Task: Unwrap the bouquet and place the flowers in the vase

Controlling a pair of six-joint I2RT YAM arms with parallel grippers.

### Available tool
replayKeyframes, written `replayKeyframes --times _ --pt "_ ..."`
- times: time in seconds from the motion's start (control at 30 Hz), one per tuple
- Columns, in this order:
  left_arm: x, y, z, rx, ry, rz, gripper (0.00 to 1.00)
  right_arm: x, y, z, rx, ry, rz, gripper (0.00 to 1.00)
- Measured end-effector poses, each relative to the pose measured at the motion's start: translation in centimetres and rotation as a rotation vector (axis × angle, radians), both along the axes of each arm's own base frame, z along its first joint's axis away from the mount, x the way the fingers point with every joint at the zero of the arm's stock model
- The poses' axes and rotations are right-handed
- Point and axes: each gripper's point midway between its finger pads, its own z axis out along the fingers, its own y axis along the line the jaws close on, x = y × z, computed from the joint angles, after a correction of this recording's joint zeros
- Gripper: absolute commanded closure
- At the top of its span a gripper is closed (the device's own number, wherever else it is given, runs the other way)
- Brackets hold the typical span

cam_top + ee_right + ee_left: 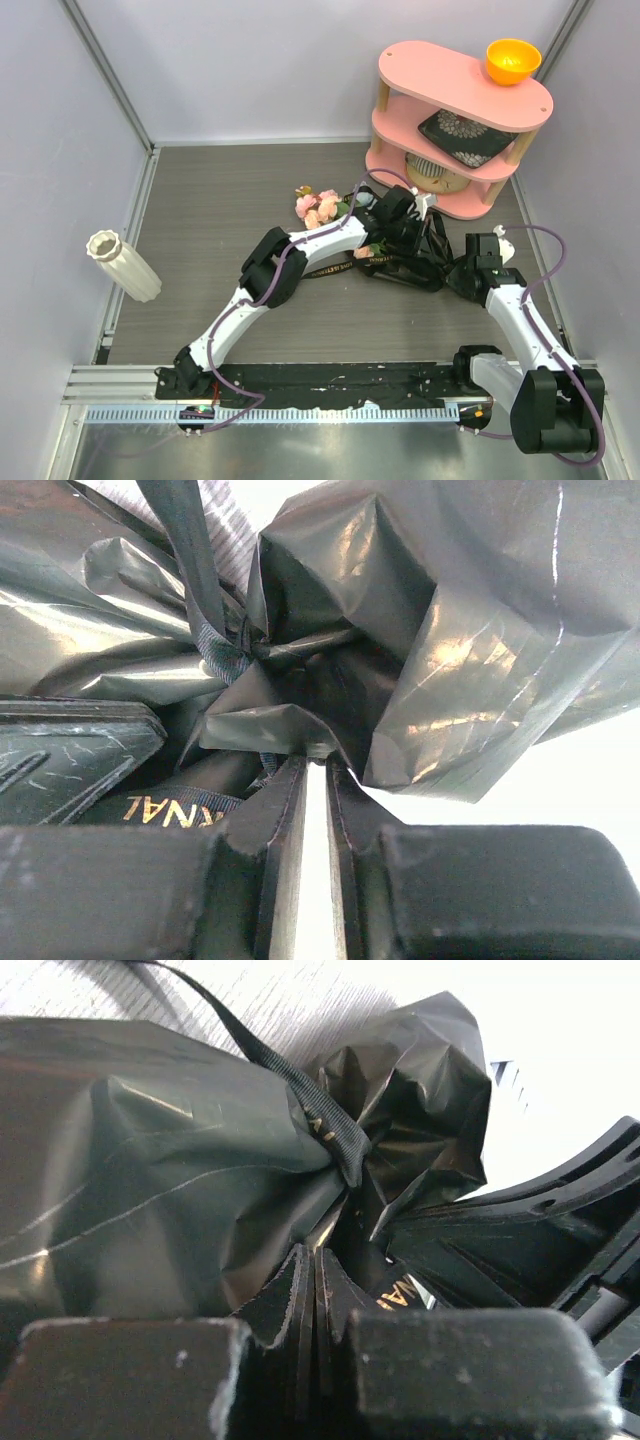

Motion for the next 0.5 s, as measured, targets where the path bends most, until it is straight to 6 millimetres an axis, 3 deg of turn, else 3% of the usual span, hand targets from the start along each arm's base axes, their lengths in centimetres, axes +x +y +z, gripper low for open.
replayKeyframes --times 0.5 --pt "0.1 0.5 -0.8 0.038 -0.011 0.005 0.96 2.1 -0.7 0.8 -0.061 -0.106 0.041 0.77"
